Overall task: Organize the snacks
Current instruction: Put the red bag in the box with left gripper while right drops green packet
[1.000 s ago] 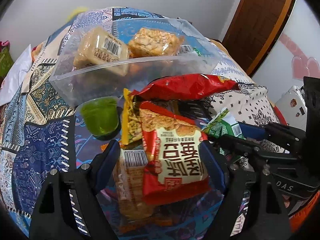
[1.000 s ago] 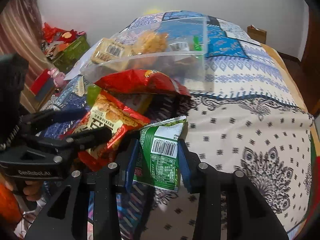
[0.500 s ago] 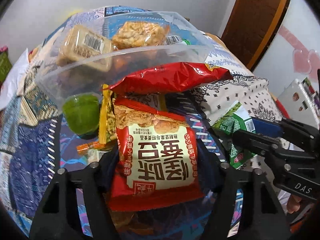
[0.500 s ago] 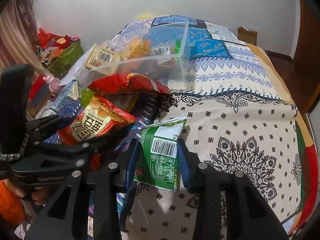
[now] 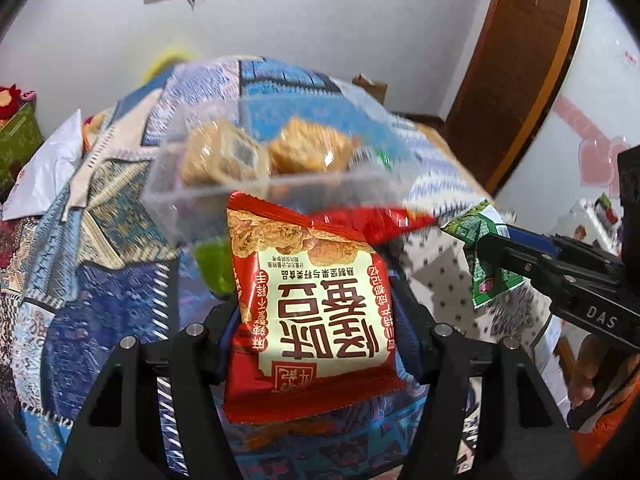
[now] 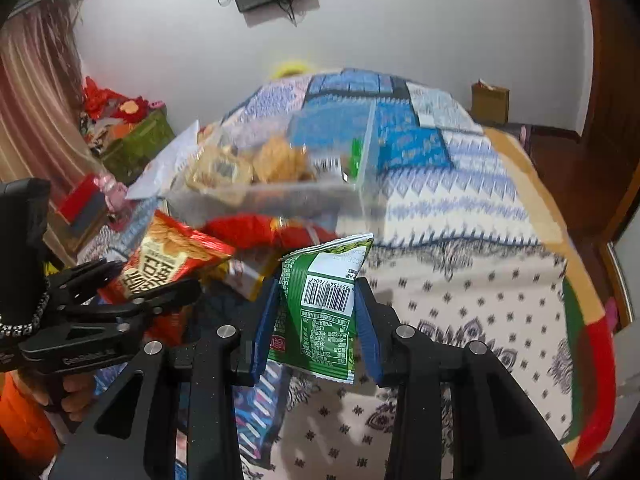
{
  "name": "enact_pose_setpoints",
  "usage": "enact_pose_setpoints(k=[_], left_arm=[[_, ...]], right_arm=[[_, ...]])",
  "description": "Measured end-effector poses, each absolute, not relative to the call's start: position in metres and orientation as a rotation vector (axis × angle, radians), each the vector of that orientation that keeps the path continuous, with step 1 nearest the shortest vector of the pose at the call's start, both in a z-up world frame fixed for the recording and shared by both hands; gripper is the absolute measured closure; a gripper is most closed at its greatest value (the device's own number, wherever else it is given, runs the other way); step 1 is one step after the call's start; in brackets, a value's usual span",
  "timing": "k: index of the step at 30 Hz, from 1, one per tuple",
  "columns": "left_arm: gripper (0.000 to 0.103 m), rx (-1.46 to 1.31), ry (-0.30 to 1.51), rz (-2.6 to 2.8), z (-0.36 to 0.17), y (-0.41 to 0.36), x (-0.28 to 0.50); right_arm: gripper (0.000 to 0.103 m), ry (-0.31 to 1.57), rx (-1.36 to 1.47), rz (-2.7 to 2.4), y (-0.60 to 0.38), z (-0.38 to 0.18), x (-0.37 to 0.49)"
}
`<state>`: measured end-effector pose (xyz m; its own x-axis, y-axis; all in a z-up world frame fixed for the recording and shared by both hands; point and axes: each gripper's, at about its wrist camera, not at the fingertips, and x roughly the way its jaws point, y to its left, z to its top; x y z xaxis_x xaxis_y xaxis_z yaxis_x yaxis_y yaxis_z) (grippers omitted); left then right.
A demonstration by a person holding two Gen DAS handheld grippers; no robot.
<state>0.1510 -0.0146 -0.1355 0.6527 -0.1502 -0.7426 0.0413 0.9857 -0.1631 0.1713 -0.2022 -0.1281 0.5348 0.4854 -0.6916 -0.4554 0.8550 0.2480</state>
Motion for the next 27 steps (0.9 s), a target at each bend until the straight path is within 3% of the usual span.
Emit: enact_pose_setpoints(k=[15,27], left_arm=[[0.039,-0.16,0.685,-0.049,-0.078,0.021,0.199],[0.039,-0.196,0.694,-0.002,-0.088,0.034,0.273]], right_arm=[[0.068,0.698,0.038,0.569,-0.18,-0.083,0.212],[0.068,0.7,0.043,0.565,-0.153,-0.086,0.269]])
